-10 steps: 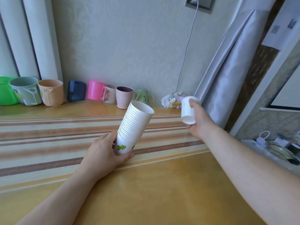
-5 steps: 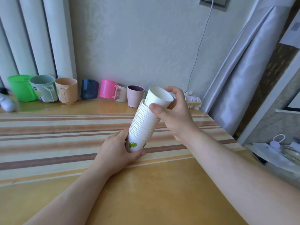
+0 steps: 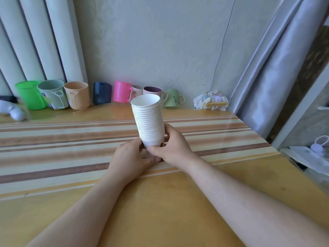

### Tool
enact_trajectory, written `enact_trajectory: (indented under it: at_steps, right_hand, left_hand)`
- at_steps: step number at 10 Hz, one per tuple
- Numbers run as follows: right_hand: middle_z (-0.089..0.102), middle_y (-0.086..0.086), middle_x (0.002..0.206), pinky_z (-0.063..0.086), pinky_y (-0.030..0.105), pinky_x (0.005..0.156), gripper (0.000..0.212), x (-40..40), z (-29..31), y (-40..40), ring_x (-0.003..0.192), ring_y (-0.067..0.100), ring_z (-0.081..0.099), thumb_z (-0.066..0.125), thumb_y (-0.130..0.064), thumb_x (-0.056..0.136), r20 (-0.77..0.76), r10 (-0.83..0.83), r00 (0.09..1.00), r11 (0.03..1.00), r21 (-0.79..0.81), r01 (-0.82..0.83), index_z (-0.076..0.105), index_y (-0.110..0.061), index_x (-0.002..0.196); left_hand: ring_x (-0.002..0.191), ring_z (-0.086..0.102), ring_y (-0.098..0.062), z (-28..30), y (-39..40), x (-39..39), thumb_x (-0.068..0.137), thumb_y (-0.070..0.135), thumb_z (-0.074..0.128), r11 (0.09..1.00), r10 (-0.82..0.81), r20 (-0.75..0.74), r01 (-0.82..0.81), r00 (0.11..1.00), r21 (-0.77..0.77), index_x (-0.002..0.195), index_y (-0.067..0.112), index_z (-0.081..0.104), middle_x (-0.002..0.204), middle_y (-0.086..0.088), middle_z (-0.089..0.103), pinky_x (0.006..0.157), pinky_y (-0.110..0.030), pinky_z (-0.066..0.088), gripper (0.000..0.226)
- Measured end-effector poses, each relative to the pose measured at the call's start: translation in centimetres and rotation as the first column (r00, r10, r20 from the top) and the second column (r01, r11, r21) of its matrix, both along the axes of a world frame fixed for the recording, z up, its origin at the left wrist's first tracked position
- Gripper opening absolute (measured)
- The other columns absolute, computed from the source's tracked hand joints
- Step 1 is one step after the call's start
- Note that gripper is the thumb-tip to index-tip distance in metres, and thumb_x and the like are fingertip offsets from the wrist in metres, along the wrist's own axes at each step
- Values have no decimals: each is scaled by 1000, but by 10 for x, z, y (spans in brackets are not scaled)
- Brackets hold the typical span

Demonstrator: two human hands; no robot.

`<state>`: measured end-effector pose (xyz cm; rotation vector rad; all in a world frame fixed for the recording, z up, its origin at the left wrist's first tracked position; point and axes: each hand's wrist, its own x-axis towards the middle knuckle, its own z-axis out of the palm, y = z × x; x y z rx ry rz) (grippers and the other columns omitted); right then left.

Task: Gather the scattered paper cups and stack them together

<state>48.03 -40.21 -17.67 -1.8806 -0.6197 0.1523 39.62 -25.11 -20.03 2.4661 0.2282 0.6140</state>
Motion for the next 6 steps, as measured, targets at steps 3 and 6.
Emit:
enact_trajectory:
  at_steps: [3,6]
  right_hand:
    - [80,-17,102,63,29,80,59,4,-14,-8,97,0,74,96,-34,65,34,-63,997,984,-165,68,68,-33,117]
    - [65,-11,148,40,47,121,75,-13,-3,-39,142,17,56,75,-71,83,106,72,992,852,-523,-6,55,-34,145]
  left_hand:
    - [95,63,-23,-3,1,2,81,48,80,993,-19,-37,23,999,115,117,35,70,101,10,77,75,-36,44,40]
    - [146,43,-25,-1,-8,-7,79,83,38,953,83,-292,10,953,302,152,33,42,154,6,57,116,-41,37,88]
